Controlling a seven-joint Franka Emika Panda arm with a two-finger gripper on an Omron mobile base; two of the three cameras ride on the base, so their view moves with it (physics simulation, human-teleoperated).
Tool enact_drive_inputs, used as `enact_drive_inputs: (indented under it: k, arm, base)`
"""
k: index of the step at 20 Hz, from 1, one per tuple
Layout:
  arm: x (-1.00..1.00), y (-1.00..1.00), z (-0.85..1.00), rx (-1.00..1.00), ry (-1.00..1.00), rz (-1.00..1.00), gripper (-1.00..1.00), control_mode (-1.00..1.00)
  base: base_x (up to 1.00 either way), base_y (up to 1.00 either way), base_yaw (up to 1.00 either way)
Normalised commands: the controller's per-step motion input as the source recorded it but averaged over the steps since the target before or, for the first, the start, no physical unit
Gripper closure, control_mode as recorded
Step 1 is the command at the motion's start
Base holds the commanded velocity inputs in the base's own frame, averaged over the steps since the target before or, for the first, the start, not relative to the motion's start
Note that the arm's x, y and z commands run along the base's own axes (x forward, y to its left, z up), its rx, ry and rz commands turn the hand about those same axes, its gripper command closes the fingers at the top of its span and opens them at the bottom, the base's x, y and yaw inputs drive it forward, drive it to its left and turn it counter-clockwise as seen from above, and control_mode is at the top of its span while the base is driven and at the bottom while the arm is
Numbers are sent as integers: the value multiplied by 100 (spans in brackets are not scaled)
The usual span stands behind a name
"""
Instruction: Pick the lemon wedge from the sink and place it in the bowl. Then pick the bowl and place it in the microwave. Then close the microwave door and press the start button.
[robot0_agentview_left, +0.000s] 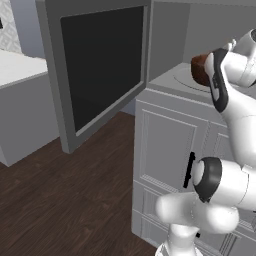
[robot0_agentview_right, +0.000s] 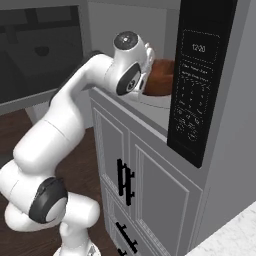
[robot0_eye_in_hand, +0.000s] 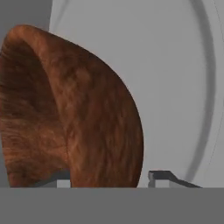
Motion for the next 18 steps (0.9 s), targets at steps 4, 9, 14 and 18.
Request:
enact_drive_inputs:
  k: [4, 9, 14, 18]
  arm:
    - [-10, 11, 0, 0, -57, 1, -100, -100]
    - [-69, 30, 21, 0, -42, 2, -100, -100]
    - [-100, 36, 60, 0, -6, 0, -100, -100]
    - [-100, 35, 40, -11, 6, 0, -100, -100]
  base:
    - [0, 0, 0]
    - [0, 0, 0]
    - [0, 0, 0]
    - [0, 0, 0]
